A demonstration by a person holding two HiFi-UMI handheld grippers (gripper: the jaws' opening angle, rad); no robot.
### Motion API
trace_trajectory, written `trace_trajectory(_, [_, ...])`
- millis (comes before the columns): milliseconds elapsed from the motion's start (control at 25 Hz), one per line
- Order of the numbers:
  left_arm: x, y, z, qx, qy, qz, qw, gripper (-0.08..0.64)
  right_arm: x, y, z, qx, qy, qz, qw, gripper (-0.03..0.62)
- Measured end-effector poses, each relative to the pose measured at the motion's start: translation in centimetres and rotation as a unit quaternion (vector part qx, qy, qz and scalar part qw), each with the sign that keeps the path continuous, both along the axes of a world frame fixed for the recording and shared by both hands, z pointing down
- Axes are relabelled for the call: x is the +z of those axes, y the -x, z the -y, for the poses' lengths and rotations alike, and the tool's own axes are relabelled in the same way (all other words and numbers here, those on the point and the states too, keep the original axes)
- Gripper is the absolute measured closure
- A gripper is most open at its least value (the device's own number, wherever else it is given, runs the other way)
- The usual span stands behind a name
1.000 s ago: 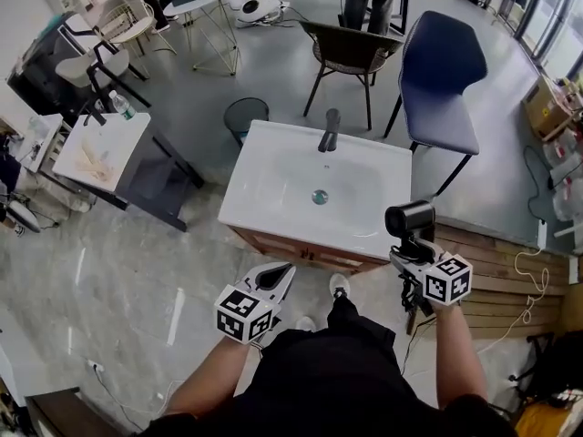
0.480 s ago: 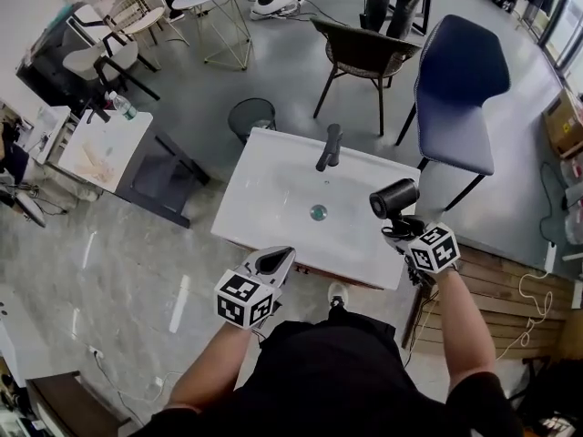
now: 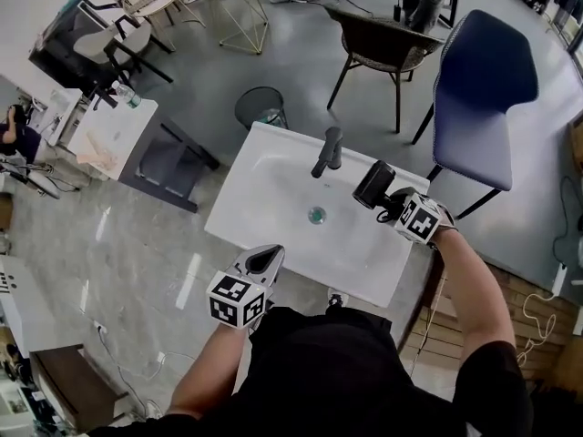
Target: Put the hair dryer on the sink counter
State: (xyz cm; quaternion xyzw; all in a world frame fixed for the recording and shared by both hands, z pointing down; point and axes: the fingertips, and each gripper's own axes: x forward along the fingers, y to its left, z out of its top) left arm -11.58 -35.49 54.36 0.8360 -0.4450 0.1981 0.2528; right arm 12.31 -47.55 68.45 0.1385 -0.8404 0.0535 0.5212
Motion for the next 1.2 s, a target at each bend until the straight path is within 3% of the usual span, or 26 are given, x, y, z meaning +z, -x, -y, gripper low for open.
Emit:
trace_trajectory(160, [0.2, -1.4, 0.6, -0.007, 0.007, 0.008, 0.9999, 0.560, 1.1, 0.7, 2.4, -0.055, -0.001, -0.025, 0.998, 0.354])
trace_trajectory(520, [0.6, -1.9, 1.1, -0.008, 0.015, 0.011, 0.9998, 0.560, 3.2, 3.8, 5.4, -0.121, -0.013, -0.051, 0.991, 0.354])
trace_trajectory(1200, [1.0, -1.1, 2.7, -0.002, 0.021, 0.008, 0.9997, 0.560, 4.2, 4.7, 8.7, -0.112, -0.049, -0.055, 0.991, 0.353])
